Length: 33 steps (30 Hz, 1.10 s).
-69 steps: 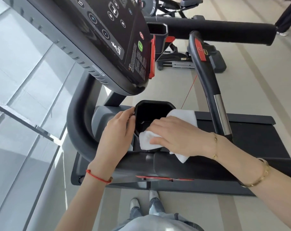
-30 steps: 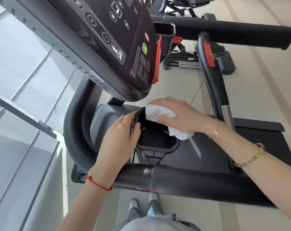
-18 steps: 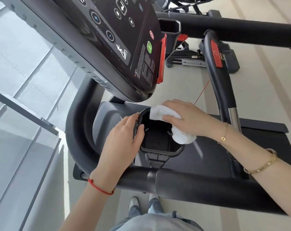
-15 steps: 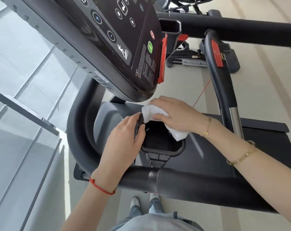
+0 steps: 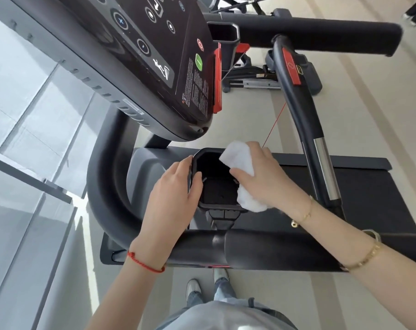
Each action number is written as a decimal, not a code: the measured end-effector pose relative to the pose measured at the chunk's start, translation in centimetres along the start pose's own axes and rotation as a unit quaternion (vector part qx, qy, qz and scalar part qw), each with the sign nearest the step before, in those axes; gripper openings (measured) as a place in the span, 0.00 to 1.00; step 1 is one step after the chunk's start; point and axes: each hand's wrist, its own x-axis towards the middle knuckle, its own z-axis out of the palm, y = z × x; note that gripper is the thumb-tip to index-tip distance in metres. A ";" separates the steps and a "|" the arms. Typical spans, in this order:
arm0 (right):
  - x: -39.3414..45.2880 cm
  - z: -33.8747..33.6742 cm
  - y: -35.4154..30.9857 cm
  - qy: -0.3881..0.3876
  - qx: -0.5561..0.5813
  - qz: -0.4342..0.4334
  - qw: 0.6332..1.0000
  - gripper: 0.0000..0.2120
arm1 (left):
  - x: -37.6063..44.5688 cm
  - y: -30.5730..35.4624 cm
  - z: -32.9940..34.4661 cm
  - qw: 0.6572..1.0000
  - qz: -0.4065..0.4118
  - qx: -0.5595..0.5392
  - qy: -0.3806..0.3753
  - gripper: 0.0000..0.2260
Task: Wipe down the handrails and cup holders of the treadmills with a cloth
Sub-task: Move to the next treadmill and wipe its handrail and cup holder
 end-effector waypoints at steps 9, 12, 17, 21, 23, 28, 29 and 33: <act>-0.4 -0.1 0.4 -0.018 0.027 -0.020 0.999 0.27 | 0.1 -0.3 0.2 1.000 0.001 0.011 0.001 0.18; -0.7 0.1 0.7 -0.014 0.020 0.005 1.000 0.30 | 0.1 -0.2 0.2 1.000 -0.003 0.015 0.003 0.19; 3.3 -1.5 -1.0 -0.070 -0.011 -0.077 0.995 0.21 | 0.1 -0.3 0.4 1.000 0.000 0.019 0.003 0.19; 3.3 -1.7 -0.5 -0.088 0.004 -0.096 0.991 0.20 | 0.1 -0.3 0.4 1.000 0.005 0.000 0.005 0.18; 1.9 -0.8 0.5 -0.048 0.021 -0.069 0.996 0.24 | 0.1 -0.3 0.4 1.000 0.002 -0.007 0.007 0.18; 1.4 -0.4 0.8 -0.017 0.000 -0.086 0.996 0.24 | 0.1 -0.1 0.3 1.000 -0.001 0.001 0.008 0.19; 2.0 -0.6 0.5 -0.016 -0.024 -0.121 0.992 0.23 | 0.1 -0.1 0.3 1.000 -0.002 0.003 0.007 0.19; 5.0 -1.5 -1.4 -0.113 -0.077 -0.234 0.963 0.20 | 0.1 0.0 0.2 1.000 -0.003 -0.003 0.004 0.17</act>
